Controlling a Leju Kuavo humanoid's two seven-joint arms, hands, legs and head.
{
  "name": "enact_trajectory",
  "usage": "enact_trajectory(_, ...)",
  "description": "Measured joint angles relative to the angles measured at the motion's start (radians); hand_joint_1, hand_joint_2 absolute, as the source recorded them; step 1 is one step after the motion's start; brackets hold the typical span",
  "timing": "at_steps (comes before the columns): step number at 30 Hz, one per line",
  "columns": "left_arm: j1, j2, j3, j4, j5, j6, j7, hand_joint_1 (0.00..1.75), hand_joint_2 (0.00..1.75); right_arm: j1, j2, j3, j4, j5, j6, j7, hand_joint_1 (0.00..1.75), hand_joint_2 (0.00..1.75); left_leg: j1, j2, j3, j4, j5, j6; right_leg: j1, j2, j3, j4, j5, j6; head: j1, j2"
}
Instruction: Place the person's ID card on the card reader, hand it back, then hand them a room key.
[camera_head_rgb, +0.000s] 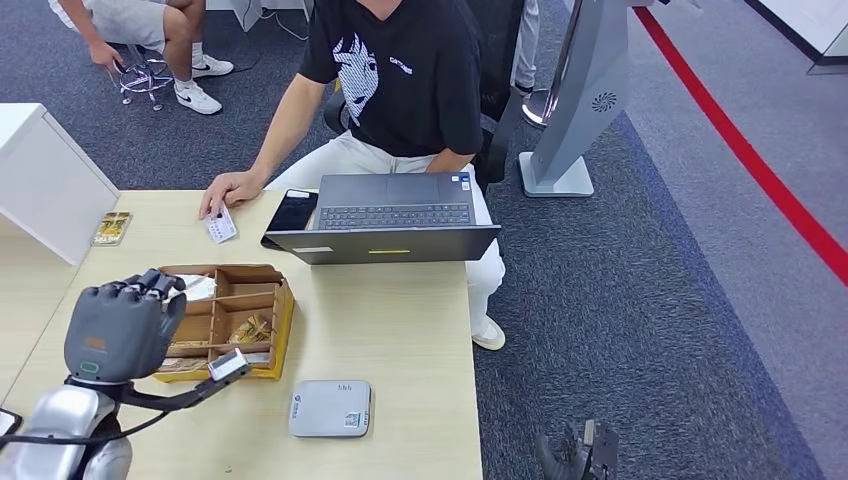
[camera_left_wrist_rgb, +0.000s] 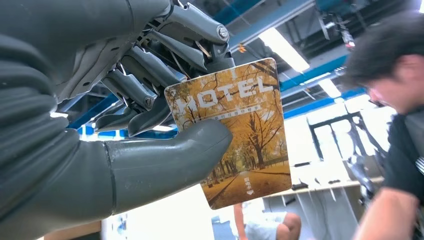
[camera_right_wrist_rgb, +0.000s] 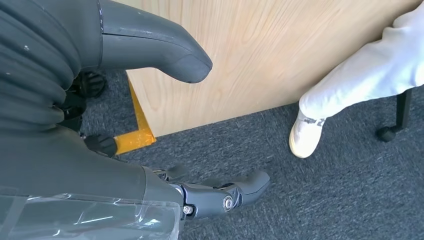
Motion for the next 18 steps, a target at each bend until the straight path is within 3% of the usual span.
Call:
enact_trajectory(7, -0.151, 0.026, 0.036, 0.029, 0.02, -0.101, 0.023, 1.75, 1.75, -0.016, 0.0, 0.025, 0.009, 0.016, -0.002, 0.008, 0.0, 1.75, 0.0, 0.0, 0.0, 0.0, 0.001, 0.0, 0.0, 0.0, 0.0, 0.0, 0.001, 0.0, 0.0, 0.0)
enact_trajectory(14, -0.392, 0.052, 0.059, 0.259, 0.018, -0.211, 0.06, 1.75, 1.75, -0.05, 0.0, 0.075, 0.032, 0.034, -0.009, 0.028, 0.0, 1.75, 0.0, 0.0, 0.0, 0.0, 0.003, 0.0, 0.0, 0.0, -0.001, 0.001, 0.003, 0.0, 0.0, 0.0)
enact_trajectory(18, -0.455, 0.056, 0.077, 0.378, 0.016, -0.206, 0.081, 1.75, 1.75, -0.063, 0.0, 0.109, 0.044, 0.04, -0.024, 0.032, 0.0, 1.75, 0.0, 0.0, 0.0, 0.0, 0.003, 0.0, 0.0, 0.001, -0.001, 0.001, 0.003, 0.0, 0.0, 0.0)
